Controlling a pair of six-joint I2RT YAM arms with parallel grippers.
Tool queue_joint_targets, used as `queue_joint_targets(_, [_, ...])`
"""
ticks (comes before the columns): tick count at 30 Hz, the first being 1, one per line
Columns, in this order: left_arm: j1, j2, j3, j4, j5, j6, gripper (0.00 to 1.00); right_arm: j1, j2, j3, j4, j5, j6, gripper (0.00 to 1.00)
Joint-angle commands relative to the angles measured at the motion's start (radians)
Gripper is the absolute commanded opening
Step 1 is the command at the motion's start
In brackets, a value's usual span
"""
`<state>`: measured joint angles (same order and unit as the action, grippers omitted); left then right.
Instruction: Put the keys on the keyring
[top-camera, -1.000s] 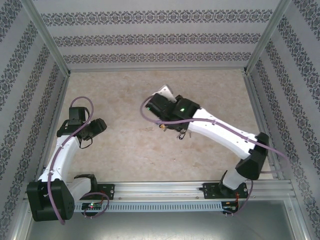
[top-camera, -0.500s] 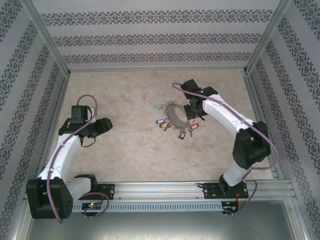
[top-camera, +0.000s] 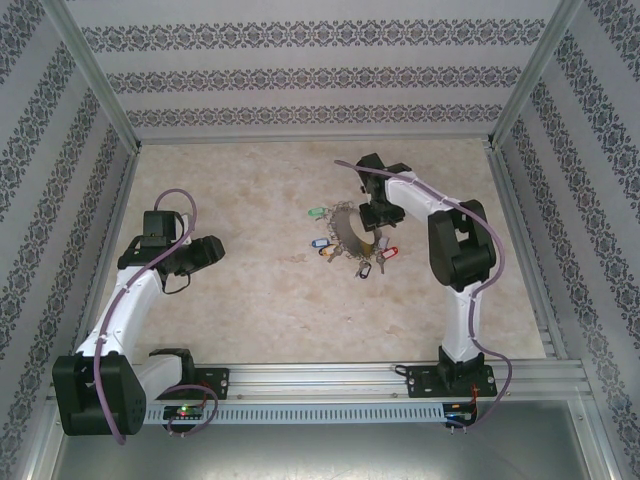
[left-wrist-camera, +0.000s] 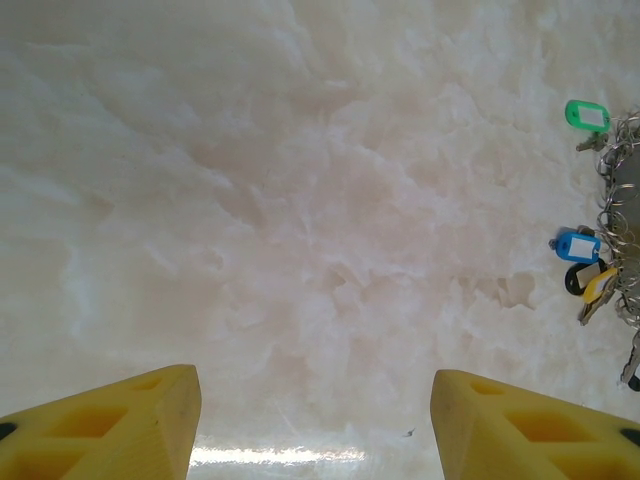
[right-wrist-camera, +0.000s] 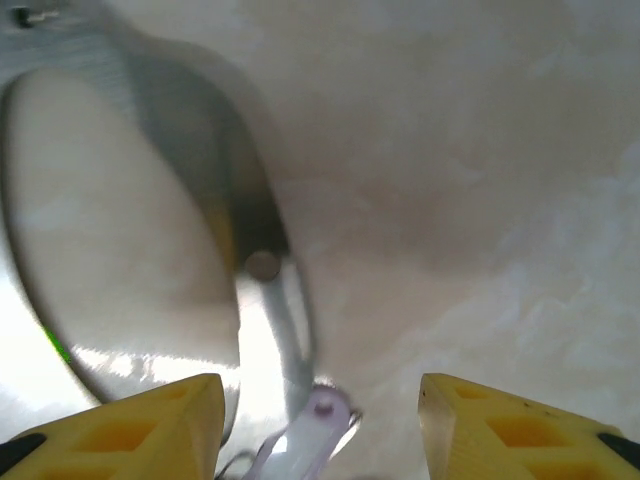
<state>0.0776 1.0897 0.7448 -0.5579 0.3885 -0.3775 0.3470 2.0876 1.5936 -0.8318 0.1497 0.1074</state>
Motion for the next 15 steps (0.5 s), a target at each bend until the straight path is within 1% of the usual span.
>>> queue_joint_targets(1, [-0.012,0.005,0.007,0.025,-0.009,0.026,0.62,-0.014,0.058,0.039,0.006,-0.042,-0.02,0.54])
queue_joint_targets(4, [-0.012,0.006,0.01,0.028,-0.013,0.029,0.62,-0.022,0.097,0.063,-0.004,-0.089,-0.013,0.54])
queue_joint_targets(7, [-0.012,0.01,0.012,0.035,-0.014,0.023,0.62,-0.019,0.125,0.083,-0.026,-0.074,-0.017,0.53])
queue_joint_targets(11, [-0.012,0.019,0.02,0.038,-0.011,0.018,0.62,-0.017,0.146,0.116,-0.062,-0.055,-0.035,0.47])
queue_joint_targets(15, [-0.012,0.025,0.025,0.036,-0.011,0.02,0.62,-0.014,0.172,0.159,-0.111,-0.072,-0.09,0.46])
